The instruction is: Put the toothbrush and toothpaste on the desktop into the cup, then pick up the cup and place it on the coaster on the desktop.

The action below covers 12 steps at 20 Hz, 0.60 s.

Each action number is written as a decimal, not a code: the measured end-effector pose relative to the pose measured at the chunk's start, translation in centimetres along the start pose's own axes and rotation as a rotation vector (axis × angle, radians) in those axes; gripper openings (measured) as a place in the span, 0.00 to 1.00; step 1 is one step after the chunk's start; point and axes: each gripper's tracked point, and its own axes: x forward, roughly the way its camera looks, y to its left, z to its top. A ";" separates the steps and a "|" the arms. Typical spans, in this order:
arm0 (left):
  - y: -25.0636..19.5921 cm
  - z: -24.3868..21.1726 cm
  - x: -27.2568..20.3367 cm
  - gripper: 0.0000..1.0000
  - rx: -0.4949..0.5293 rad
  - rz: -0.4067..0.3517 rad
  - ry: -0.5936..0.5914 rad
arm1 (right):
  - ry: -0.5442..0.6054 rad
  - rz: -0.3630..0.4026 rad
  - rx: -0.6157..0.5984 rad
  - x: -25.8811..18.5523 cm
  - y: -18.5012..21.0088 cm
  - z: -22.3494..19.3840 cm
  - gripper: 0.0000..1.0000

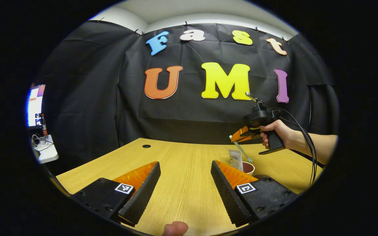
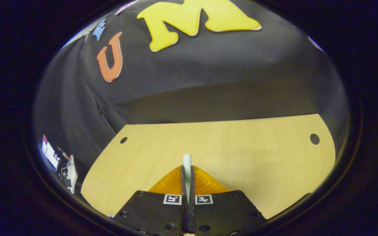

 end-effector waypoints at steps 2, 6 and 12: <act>-0.3 0.5 -0.6 0.98 -0.019 0.001 -0.010 | -0.092 0.031 -0.037 -1.8 0.2 0.3 0.00; -1.3 1.3 -1.9 0.97 -0.043 -0.011 -0.029 | -0.319 0.110 -0.062 -6.4 0.1 2.3 0.00; -1.2 1.9 -3.7 0.98 -0.036 -0.014 -0.047 | -0.488 0.195 -0.098 -11.0 -0.3 4.1 0.00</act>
